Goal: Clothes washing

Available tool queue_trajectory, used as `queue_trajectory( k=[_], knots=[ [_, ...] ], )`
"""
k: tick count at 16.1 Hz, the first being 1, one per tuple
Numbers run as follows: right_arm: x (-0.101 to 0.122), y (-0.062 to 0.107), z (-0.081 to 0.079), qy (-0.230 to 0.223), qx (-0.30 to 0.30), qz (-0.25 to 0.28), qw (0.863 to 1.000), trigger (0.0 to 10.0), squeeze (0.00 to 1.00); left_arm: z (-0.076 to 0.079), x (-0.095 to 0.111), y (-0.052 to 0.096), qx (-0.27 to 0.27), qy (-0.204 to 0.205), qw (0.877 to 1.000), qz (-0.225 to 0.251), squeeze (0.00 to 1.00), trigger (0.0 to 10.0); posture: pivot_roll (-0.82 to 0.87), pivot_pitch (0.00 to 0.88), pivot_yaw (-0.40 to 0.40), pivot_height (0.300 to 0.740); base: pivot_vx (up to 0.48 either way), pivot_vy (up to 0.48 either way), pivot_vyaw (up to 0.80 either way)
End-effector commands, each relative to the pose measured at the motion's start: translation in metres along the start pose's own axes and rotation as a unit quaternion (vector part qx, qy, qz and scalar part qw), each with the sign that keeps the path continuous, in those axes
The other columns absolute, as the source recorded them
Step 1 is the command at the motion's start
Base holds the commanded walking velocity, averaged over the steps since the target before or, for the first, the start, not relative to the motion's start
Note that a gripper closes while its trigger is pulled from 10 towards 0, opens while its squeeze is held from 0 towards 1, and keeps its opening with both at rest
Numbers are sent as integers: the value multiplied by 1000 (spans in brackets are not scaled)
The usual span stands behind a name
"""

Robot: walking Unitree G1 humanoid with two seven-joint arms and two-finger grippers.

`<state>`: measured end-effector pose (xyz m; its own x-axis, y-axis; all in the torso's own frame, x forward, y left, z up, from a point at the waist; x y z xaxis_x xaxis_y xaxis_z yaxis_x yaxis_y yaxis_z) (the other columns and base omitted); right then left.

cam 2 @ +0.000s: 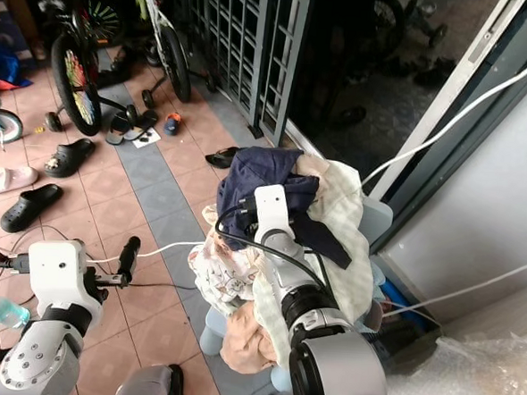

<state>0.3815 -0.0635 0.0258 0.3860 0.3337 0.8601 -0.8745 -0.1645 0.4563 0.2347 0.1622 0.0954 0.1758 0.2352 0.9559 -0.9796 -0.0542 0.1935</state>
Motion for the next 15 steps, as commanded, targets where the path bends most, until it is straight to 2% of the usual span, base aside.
queue_trajectory(
  k=[1,5,9,15],
  knots=[
    [-8,0,-5,-16,6,-15,1000,0,0,0,1,3,8,-2,1000,-4,0,10000,212,158,-57,740,0,0,0],
    [-3,1,-15,1,21,2,1000,0,0,2,-3,1,15,0,1000,-22,0,10000,209,161,-68,740,0,0,0],
    [-6,1,-17,-14,23,1,1000,0,0,5,-3,-3,11,0,1000,-24,0,10000,201,162,-72,740,0,0,0],
    [15,1,-20,-50,46,48,997,0,0,11,-3,-13,0,6,1000,-23,0,10000,178,112,-80,740,0,0,0]
  ],
)
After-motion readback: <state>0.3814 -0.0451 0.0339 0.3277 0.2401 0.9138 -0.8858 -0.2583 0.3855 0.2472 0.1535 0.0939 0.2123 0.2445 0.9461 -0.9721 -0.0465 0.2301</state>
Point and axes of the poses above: a point about 5 cm out from each wrist's last joint towards the gripper, its own y axis pointing back from the gripper into the wrist, its own x axis along the axis of the wrist's last joint, z = x × y, the point moved 5 cm from there along -y, pointing out of the wrist towards the gripper, and after that the axes turned 11 degrees about y, right-handed, at the moved point
